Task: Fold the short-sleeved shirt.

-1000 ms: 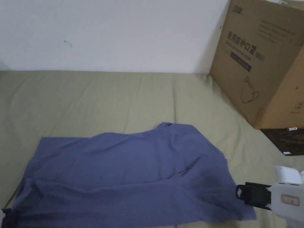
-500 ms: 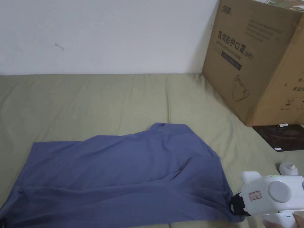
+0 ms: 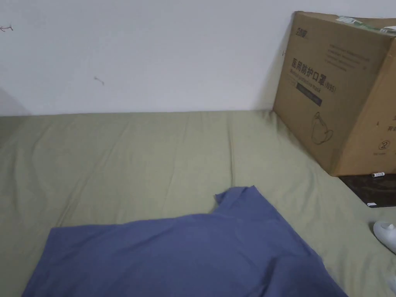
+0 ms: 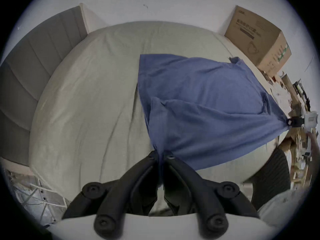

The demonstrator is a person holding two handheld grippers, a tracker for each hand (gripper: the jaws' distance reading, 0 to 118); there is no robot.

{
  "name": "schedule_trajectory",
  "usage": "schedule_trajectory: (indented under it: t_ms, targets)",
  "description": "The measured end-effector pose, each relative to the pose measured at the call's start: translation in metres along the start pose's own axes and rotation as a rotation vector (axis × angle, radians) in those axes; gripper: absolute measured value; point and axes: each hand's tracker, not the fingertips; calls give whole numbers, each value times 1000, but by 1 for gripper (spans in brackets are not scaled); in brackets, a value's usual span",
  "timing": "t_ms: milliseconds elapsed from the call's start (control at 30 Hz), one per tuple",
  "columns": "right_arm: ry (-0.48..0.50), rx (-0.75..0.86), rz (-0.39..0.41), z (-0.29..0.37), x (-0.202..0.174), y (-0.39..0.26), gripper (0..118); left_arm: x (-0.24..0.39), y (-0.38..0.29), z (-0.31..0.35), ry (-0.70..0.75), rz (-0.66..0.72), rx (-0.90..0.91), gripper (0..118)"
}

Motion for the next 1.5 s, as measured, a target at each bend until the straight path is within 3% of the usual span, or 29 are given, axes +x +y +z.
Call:
schedule_trajectory:
  t_ms: [133, 167, 200, 267, 300, 333, 600, 667, 700, 733, 767, 800, 933, 1033, 1067, 1100, 1133, 1167, 1200, 1400, 1467, 1500]
  targets:
    - [22, -29, -35, -17, 4, -28, 2, -11, -33, -5, -61, 79, -28, 5]
    - [22, -23, -55, -20, 3, -30, 7, -13, -33, -6, -82, 115, -16, 11]
    - [7, -12, -69, -22, 0, -30, 21, -15, -32, -4, -90, 145, -6, 24]
    - [-83, 22, -48, -18, -8, -28, 85, -16, -29, 4, -78, 150, 25, 74]
    - [-89, 56, -31, -15, -11, -26, 108, -16, -26, 7, -81, 157, 48, 100]
    - [-89, 86, -25, -11, -16, -23, 118, -14, -22, 12, -89, 165, 67, 118]
    - [84, 345, -18, 38, -84, 32, 117, 27, 35, 50, -165, 144, 282, 117]
    - [141, 412, -5, 39, -104, 51, 112, 41, 54, 51, -146, 130, 334, 108]
    - [151, 439, 8, 36, -115, 64, 101, 45, 63, 45, -154, 128, 348, 93]
    - [133, 471, 27, 34, -127, 77, 66, 49, 74, 41, -159, 130, 349, 52]
    - [126, 493, 38, 31, -136, 87, 16, 52, 84, 35, -155, 130, 347, 14]
    - [99, 504, 61, 31, -145, 100, 0, 55, 93, 28, -146, 128, 343, 0]
    - [218, 480, 28, 28, -169, 140, 0, 26, 141, -16, -156, 161, 288, 0]
    - [212, 469, 56, 17, -169, 145, 0, -9, 176, -61, -62, 148, 204, 3]
    - [197, 454, 72, 15, -170, 148, 0, -20, 186, -78, -35, 136, 177, 18]
    - [185, 432, 85, 8, -166, 146, 0, -31, 195, -93, -32, 133, 152, 45]
    - [177, 413, 88, 1, -162, 146, 0, -43, 202, -112, -18, 147, 114, 89]
    - [170, 398, 86, -2, -160, 148, 0, -52, 208, -129, -17, 164, 77, 109]
    - [160, 378, 81, -7, -156, 150, 0, -60, 211, -148, -24, 166, 46, 118]
    - [116, 301, 34, -50, -123, 170, 0, -66, 210, -210, -20, 126, -67, 118]
    - [101, 292, 33, -63, -115, 187, 0, -56, 209, -199, 19, 16, -11, 92]
    - [86, 286, 31, -74, -109, 198, 0, -45, 207, -186, 21, -7, 30, 66]
